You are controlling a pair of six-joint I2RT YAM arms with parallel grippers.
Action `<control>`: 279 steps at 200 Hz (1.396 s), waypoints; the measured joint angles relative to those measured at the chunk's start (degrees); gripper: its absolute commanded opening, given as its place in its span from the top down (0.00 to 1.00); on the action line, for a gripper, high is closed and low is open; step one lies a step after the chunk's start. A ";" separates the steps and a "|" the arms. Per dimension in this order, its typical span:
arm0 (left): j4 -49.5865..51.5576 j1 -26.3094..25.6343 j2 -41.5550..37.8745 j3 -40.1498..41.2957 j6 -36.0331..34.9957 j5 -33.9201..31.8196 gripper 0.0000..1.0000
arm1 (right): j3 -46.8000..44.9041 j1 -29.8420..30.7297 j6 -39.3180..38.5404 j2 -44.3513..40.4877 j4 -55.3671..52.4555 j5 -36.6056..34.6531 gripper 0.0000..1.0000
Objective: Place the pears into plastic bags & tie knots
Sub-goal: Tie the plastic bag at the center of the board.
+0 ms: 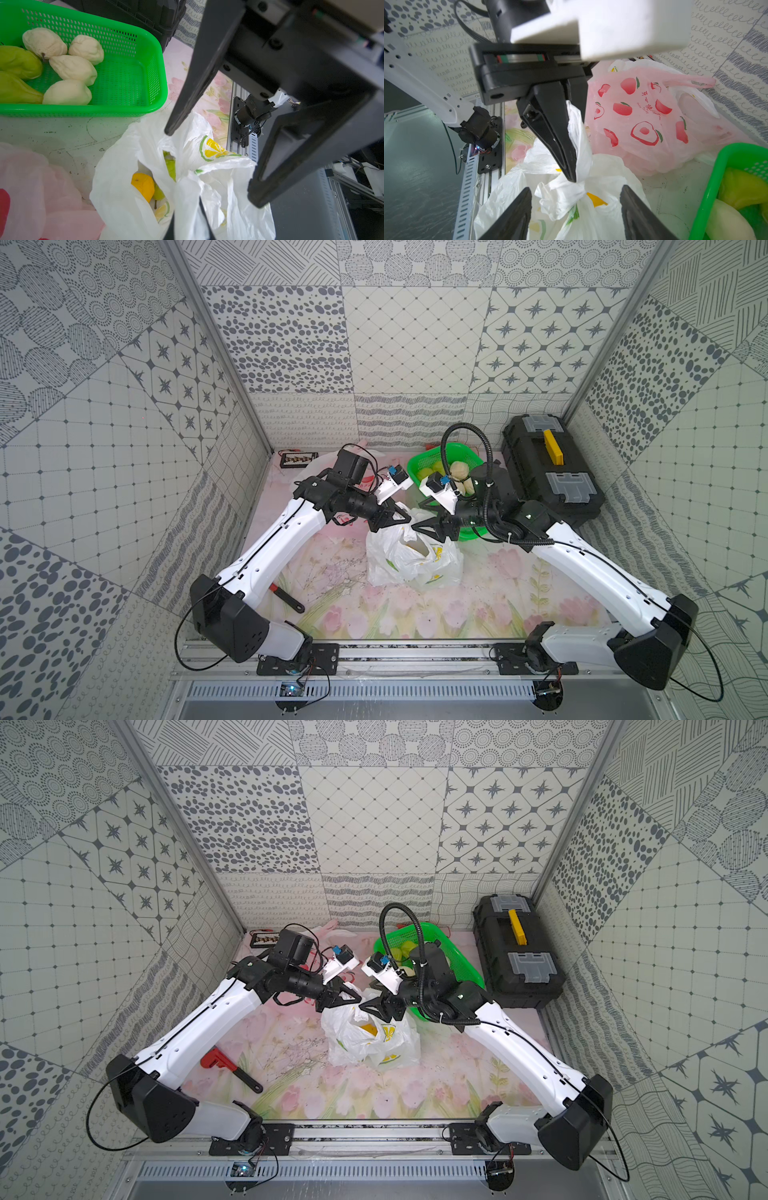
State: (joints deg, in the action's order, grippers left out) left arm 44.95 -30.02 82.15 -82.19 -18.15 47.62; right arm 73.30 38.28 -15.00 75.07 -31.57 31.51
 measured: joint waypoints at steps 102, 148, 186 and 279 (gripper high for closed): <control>-0.87 -0.70 -1.46 1.01 -2.21 0.66 1.00 | 0.85 -0.04 -1.40 7.32 -0.57 3.43 0.50; -2.12 -0.70 -1.53 1.01 -1.90 -0.28 0.94 | -0.70 0.85 2.91 7.69 3.32 3.10 0.97; -3.17 0.11 -2.80 2.82 -0.02 -0.92 0.68 | -6.84 1.55 6.58 6.54 13.73 -0.17 1.00; -11.41 -2.08 -6.97 13.03 9.62 3.17 0.62 | -20.11 5.57 16.92 4.79 47.04 -16.55 1.00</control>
State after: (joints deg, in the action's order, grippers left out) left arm 33.54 -32.10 75.18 -69.17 -8.54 50.78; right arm 53.19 43.86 1.91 79.85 15.46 14.96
